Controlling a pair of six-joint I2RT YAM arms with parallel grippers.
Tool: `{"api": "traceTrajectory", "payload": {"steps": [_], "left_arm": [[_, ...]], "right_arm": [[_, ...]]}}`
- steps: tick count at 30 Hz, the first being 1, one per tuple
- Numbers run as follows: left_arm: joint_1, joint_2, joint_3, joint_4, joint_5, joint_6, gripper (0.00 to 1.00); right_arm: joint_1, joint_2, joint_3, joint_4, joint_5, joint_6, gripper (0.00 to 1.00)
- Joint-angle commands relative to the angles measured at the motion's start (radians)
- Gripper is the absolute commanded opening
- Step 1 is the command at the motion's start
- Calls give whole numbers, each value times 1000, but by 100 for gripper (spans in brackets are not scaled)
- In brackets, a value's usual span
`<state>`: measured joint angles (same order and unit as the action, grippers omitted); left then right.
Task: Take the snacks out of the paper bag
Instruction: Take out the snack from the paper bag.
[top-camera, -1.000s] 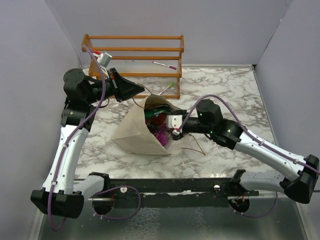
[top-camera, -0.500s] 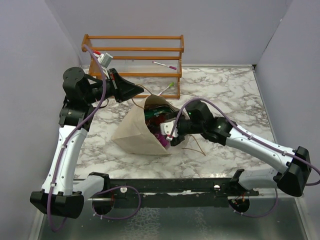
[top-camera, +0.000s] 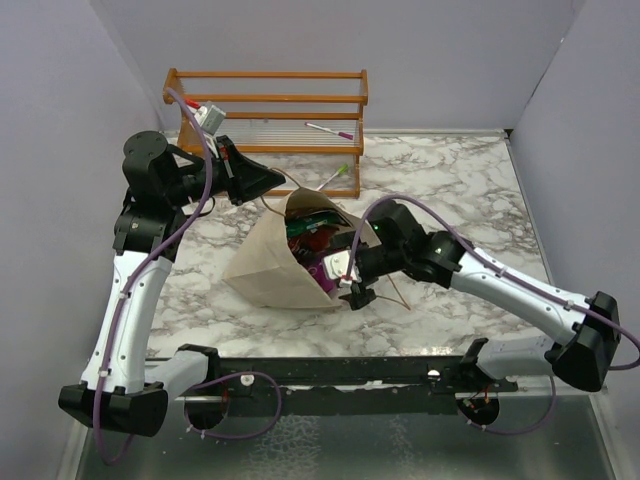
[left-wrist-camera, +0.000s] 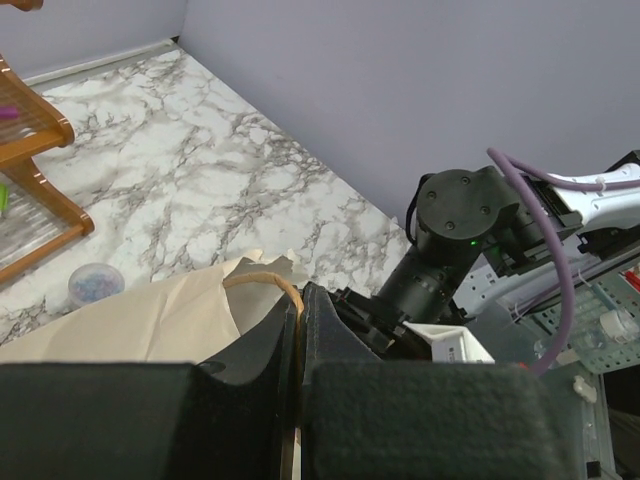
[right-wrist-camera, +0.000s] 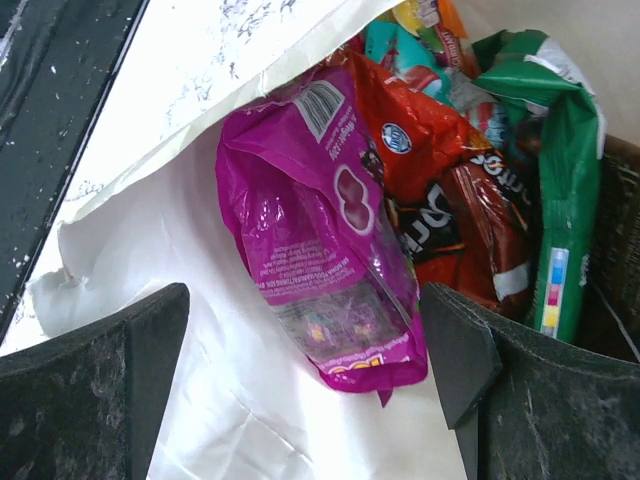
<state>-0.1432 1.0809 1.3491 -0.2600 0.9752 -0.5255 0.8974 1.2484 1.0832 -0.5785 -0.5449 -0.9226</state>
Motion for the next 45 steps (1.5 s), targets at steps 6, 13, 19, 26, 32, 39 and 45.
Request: {"api": "traceTrajectory", "payload": {"steps": [6,13,19,26,32,39,45], "left_arm": [[5,-12,24,60,-9,-17,0],[5,-9,15,79,-4,-31,0],[5,-17,10,75,0,-19,0],[5,-16,-21,53,-9,13,0],[5,-59,-51,3,-19,95,0],[5,-103,-104,-17,-35,129,0],[5,-109,-115,-39,-47,148,0]], "right_arm": [[3,143,75,29,-72,-54,99],[3,249,100,96,-12,-64,87],[3,278,100,143,8,-28,57],[3,276,136,145,-7,34,22],[2,203,114,185,-64,79,16],[3,106,75,253,-95,143,10],[3,35,49,304,-48,207,5]]}}
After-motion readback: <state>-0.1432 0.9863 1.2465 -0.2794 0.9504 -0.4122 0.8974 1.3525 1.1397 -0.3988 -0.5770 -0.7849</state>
